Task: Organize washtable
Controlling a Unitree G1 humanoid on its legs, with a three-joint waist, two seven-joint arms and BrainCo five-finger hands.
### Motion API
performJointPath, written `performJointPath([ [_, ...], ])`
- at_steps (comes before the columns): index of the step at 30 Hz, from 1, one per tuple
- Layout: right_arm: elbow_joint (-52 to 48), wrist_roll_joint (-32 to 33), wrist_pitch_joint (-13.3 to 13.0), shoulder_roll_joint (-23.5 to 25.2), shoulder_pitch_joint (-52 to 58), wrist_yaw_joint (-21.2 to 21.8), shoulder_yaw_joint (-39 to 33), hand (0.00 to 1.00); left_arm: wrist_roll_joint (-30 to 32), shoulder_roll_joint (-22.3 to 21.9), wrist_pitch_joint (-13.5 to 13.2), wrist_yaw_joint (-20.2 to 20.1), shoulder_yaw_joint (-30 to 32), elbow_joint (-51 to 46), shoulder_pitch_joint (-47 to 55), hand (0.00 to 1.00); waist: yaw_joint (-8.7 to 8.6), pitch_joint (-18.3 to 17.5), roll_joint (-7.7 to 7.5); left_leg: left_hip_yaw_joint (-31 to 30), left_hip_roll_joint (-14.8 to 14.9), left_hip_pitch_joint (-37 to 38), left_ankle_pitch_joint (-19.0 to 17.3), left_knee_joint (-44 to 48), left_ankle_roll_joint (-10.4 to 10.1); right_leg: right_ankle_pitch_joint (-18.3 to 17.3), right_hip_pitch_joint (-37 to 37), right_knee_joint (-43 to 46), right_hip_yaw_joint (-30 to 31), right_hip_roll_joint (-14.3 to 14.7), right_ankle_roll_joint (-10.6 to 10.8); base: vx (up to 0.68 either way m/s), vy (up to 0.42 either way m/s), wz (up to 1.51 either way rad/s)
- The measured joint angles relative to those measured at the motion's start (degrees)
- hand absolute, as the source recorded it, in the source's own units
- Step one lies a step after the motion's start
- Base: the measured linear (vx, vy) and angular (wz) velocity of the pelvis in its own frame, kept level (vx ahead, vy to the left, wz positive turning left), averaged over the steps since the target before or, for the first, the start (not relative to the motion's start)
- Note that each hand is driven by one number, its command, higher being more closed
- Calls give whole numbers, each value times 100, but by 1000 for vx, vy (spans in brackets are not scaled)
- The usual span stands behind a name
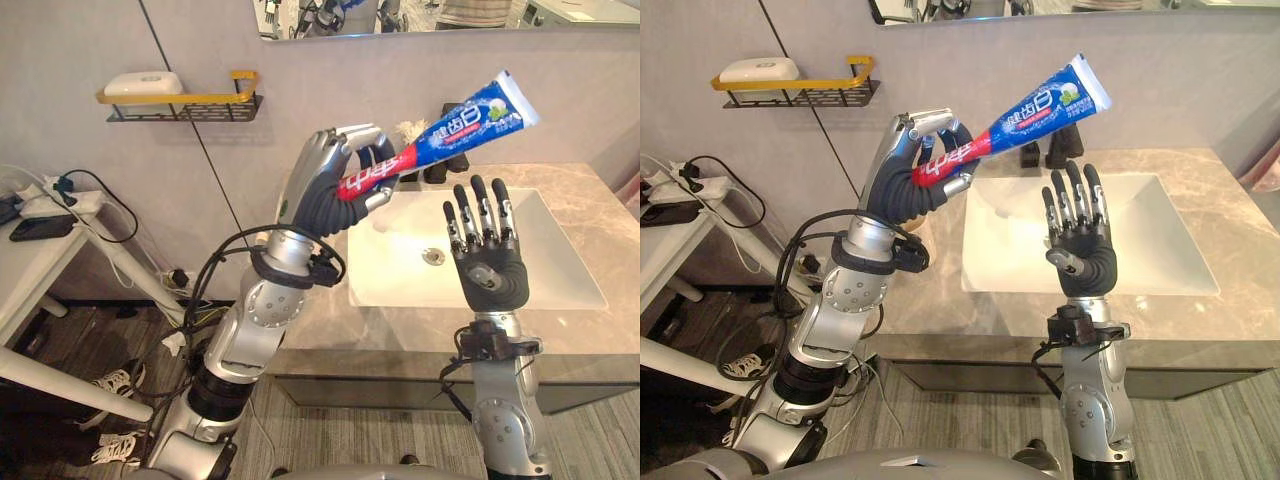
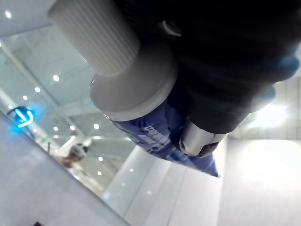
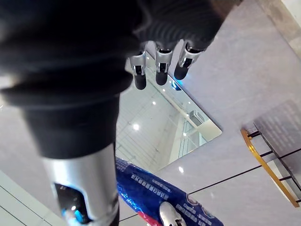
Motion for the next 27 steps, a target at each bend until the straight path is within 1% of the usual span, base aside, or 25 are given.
performJointPath([
  [3,0,185,82,-3,-1,76,110,0,41,-3,26,10,-7,241,-234,100,13,-6,-37,-17,-2,19,0,-2,0,0,36,-13,-15,0,0,2,0,1],
  [5,0,251,113,-3,-1,109,414,0,93,-37,38,71,-52,326,-339,100,12,-25,-69,-26,-3,18,0,-3,0,1,45,-23,-23,-1,1,-5,0,2],
  [8,0,539,115,-1,-14,140,778,0,139,-155,36,119,-263,520,-415,100,21,-61,-126,-82,-12,17,1,-17,1,36,132,-131,-102,5,12,-4,-1,11],
  [14,13,870,88,1,-348,119,1084,0,144,-204,35,151,-565,697,-414,100,95,-66,-134,-107,-26,8,52,-76,9,51,143,-169,-161,4,18,1,1,4],
  [18,36,1093,7,4,-479,76,1162,0,144,-243,5,161,-804,793,-415,100,134,-73,-145,-150,-48,7,84,-141,9,55,144,-188,-193,1,20,11,1,3],
  [19,142,1097,-72,8,-533,39,1235,0,143,-258,2,177,-842,892,-414,100,134,-81,-157,-153,-51,7,85,-145,8,55,145,-190,-196,-1,21,0,0,0],
  [23,226,1208,-111,12,-637,-103,1328,0,143,-333,-14,191,-942,1007,-411,100,144,-102,-185,-159,-53,4,85,-148,8,56,147,-196,-201,-2,23,0,0,0],
  [26,225,1316,-212,12,-683,-196,1329,0,141,-426,-28,209,-987,1098,-407,100,145,-166,-218,-161,-53,3,85,-148,9,56,149,-199,-203,-2,23,0,0,0],
  [27,222,1316,-281,14,-693,-219,1328,0,141,-426,-35,214,-1027,1098,-406,100,145,-173,-228,-161,-54,3,85,-148,9,57,150,-198,-203,-3,23,0,0,0],
])
